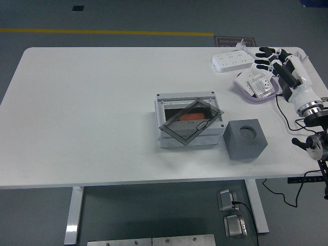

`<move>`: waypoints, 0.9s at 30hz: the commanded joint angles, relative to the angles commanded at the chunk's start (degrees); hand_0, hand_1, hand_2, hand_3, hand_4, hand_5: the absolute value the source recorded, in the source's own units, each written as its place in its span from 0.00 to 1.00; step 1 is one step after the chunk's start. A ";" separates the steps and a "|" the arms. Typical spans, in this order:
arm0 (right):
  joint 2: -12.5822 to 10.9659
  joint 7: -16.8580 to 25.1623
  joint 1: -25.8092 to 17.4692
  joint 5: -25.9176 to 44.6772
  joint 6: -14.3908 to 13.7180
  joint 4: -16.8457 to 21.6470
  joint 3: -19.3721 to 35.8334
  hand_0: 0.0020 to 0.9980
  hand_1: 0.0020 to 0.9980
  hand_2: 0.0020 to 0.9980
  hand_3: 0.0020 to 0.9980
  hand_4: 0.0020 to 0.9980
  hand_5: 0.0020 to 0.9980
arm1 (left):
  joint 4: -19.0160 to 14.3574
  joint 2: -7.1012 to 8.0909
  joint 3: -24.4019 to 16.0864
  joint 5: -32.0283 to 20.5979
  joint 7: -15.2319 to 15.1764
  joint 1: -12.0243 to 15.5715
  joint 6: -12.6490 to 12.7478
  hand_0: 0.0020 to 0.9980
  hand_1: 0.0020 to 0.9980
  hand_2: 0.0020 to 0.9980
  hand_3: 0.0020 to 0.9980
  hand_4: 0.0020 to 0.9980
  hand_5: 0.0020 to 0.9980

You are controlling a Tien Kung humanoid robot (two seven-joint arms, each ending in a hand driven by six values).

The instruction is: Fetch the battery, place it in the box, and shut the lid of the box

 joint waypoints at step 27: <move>-1.69 -0.54 0.58 -1.78 -1.07 0.95 0.94 0.72 0.66 0.68 0.64 0.70 0.56 | 0.00 0.46 1.48 -0.46 -0.92 -1.34 -0.25 0.46 0.57 0.54 0.54 0.37 0.00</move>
